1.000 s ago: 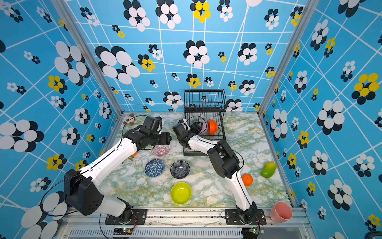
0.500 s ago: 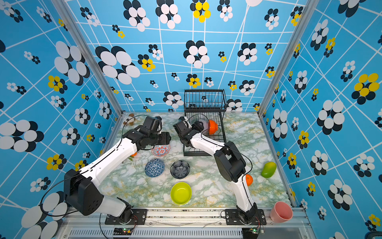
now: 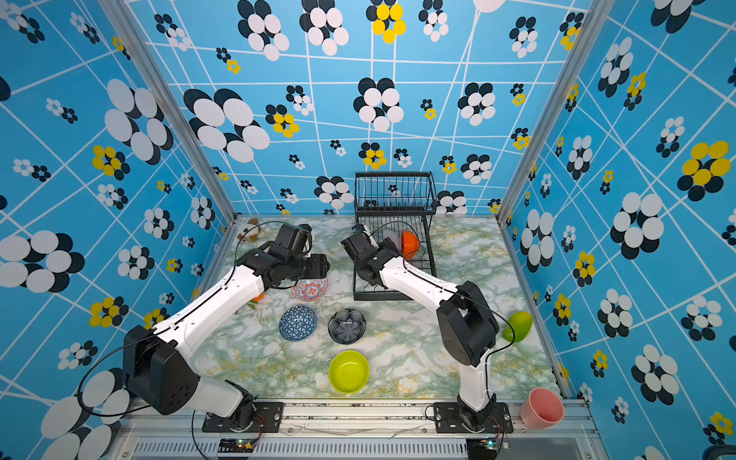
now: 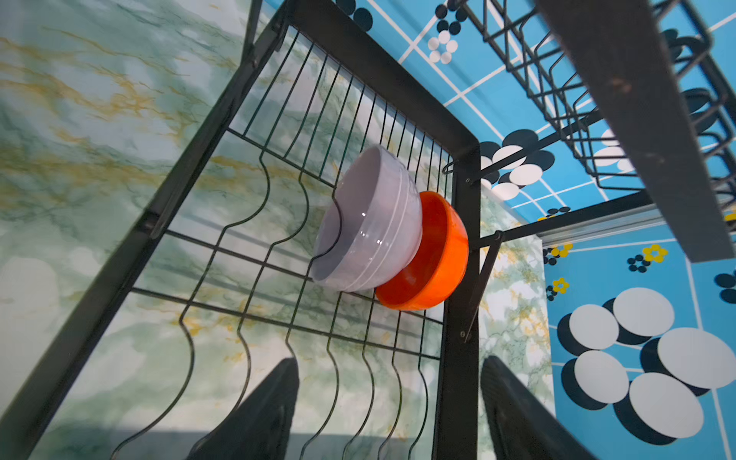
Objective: Load bowls into a dish rack
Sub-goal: Place the bowl in the dish rack, then pick up the bowl from the bottom-center of the table.
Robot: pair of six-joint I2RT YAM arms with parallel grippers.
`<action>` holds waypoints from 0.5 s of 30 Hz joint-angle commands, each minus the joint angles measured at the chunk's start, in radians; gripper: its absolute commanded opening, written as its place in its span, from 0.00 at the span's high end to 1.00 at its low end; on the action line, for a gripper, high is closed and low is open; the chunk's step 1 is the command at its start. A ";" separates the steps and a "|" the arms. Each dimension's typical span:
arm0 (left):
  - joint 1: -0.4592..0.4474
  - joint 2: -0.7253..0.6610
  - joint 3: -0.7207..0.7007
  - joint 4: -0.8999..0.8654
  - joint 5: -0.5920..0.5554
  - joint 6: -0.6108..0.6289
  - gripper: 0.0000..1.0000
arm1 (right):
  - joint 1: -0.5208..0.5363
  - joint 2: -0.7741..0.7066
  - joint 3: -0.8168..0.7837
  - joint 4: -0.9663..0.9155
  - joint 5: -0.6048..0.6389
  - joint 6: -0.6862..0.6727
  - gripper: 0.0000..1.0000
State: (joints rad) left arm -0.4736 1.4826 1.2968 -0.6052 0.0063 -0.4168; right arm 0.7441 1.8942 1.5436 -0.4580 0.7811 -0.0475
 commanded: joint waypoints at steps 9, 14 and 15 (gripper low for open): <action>-0.022 -0.010 -0.016 -0.002 -0.003 0.032 0.33 | 0.002 -0.195 -0.126 -0.072 -0.251 0.208 0.20; -0.043 0.010 -0.004 -0.016 0.013 0.047 0.33 | -0.007 -0.306 -0.231 -0.038 -0.391 0.319 0.15; -0.048 0.015 0.002 -0.021 0.018 0.051 0.33 | -0.009 -0.333 -0.261 -0.027 -0.409 0.341 0.15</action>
State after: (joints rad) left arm -0.5060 1.4830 1.2968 -0.6056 0.0109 -0.3939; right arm 0.7429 1.6283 1.3388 -0.4942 0.4793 0.1883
